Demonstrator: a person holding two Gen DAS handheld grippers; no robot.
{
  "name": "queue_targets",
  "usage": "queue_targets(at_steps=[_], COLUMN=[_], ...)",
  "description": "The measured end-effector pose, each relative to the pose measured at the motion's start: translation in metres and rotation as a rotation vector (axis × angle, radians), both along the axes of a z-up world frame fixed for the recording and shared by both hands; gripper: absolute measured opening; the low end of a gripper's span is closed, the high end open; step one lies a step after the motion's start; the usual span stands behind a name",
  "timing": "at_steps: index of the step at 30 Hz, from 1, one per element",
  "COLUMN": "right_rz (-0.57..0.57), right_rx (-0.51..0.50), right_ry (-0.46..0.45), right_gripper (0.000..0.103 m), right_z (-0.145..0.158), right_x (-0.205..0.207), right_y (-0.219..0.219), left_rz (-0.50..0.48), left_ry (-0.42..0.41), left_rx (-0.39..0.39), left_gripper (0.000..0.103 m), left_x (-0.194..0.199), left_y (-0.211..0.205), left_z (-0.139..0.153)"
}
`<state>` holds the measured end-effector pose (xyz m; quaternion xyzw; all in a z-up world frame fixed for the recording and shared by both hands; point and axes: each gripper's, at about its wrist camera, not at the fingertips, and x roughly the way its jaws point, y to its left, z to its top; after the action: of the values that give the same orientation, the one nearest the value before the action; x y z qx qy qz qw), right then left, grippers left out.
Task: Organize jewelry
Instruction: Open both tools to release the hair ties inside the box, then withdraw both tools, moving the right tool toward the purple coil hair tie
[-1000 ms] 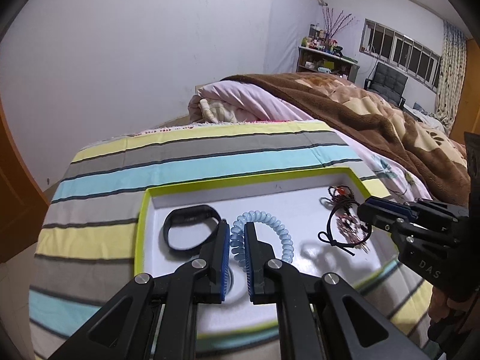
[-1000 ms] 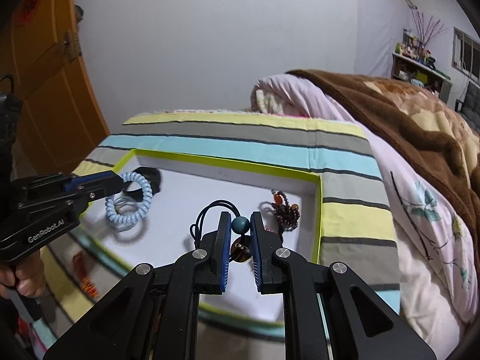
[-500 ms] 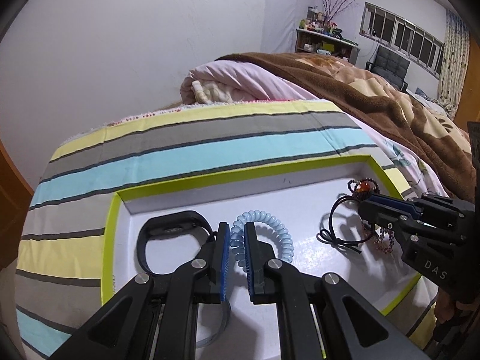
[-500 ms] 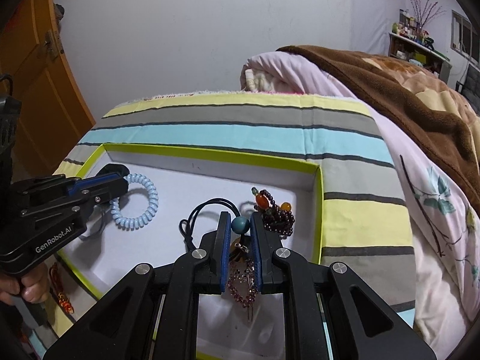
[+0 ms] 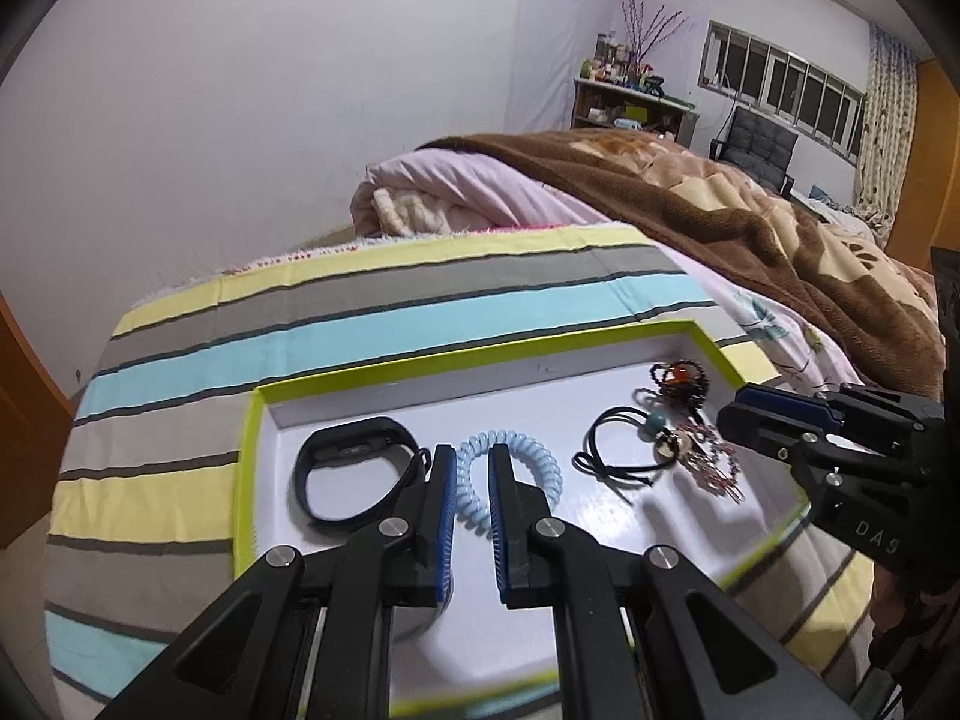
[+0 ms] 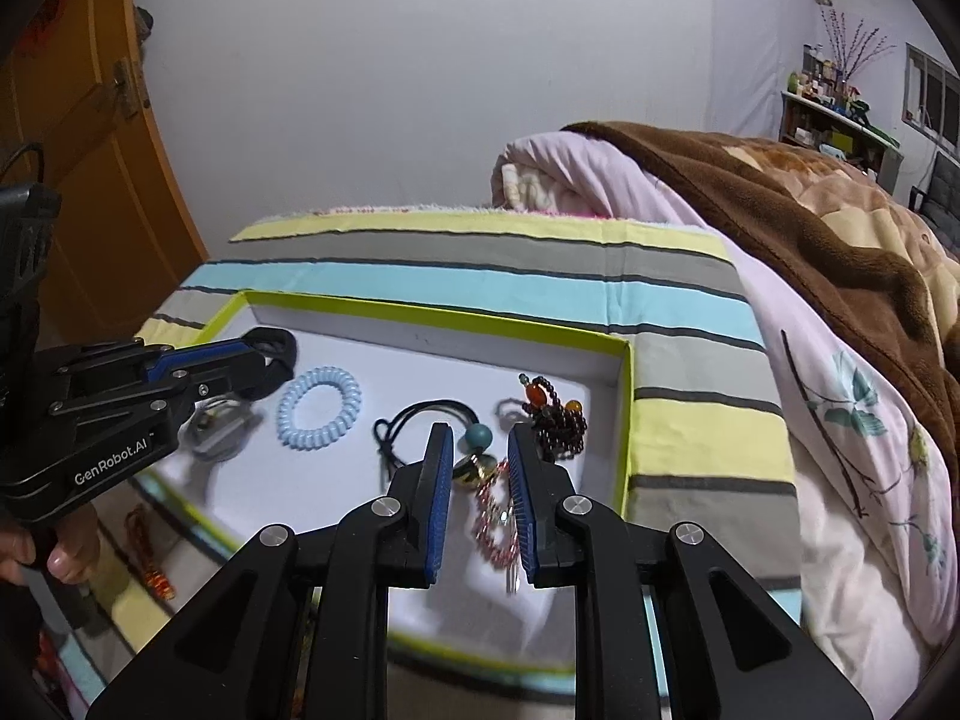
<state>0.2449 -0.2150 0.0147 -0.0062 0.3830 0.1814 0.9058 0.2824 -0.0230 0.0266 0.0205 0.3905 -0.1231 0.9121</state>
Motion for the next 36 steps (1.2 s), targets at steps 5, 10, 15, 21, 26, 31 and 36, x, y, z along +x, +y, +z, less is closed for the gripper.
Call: queue_targets(at_steps=[5, 10, 15, 21, 26, 31, 36], right_rz=[0.012, 0.025, 0.051, 0.061, 0.056, 0.044, 0.035], right_rx=[0.031, 0.061, 0.082, 0.106, 0.126, 0.121, 0.115], right_ry=[-0.021, -0.030, -0.029, -0.016, -0.006, 0.010, 0.042], right_gripper=[0.020, 0.020, 0.020, 0.021, 0.039, 0.039, 0.039], right_z=[0.011, 0.017, 0.016, 0.011, 0.007, 0.001, -0.009], right_x=[-0.030, -0.064, -0.093, -0.116, -0.130, -0.143, -0.151], right_y=[-0.005, -0.009, -0.008, -0.012, -0.018, -0.026, -0.031], left_rz=[0.017, 0.039, 0.079, 0.114, 0.115, 0.116, 0.115], left_ry=[-0.025, -0.053, -0.064, -0.057, -0.047, -0.042, -0.032], left_rx=[-0.006, -0.001, -0.014, -0.041, -0.064, -0.086, -0.096], left_gripper=[0.010, 0.010, 0.010, 0.010, 0.010, 0.010, 0.010], left_x=[-0.030, -0.065, -0.098, -0.128, -0.148, -0.167, -0.182], left_y=[0.015, 0.033, 0.058, 0.074, 0.076, 0.076, 0.076], left_z=[0.010, 0.015, 0.018, 0.016, 0.009, 0.004, -0.001])
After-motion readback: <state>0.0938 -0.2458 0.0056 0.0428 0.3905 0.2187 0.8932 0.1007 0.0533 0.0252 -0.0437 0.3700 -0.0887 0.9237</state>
